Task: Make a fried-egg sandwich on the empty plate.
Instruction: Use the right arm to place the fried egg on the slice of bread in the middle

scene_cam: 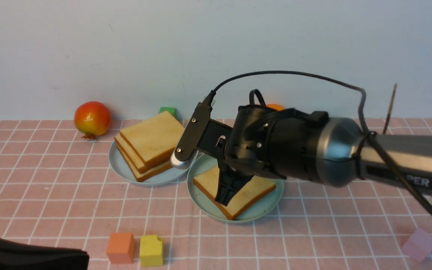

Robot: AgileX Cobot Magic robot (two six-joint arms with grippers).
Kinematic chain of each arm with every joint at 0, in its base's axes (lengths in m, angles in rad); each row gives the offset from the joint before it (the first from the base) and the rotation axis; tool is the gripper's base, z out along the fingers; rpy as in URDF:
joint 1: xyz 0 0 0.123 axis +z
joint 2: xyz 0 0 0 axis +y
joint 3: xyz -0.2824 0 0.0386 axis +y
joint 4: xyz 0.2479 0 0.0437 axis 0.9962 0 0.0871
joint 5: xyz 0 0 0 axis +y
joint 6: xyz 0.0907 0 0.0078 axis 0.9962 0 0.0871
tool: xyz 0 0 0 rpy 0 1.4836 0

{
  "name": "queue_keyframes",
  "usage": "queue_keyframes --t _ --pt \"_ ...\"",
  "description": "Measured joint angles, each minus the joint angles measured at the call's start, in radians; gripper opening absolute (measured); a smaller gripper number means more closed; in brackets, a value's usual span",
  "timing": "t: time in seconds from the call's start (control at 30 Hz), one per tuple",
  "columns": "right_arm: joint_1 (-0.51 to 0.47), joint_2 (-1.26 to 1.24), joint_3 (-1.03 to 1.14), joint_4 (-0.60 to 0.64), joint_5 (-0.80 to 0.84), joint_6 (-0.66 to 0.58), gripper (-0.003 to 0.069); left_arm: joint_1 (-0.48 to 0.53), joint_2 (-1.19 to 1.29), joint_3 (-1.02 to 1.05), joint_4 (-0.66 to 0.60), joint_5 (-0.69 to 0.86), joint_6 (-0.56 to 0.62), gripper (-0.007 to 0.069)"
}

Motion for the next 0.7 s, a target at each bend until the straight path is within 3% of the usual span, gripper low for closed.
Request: queue_keyframes --t 0.57,0.7 --pt "0.000 0.049 0.000 -0.046 -0.027 0.049 0.0076 0.000 0.000 0.000 -0.022 0.006 0.000 0.0013" --pt "0.000 0.049 0.000 -0.020 0.002 0.049 0.0134 0.000 0.000 0.000 -0.041 0.007 0.000 0.0013"
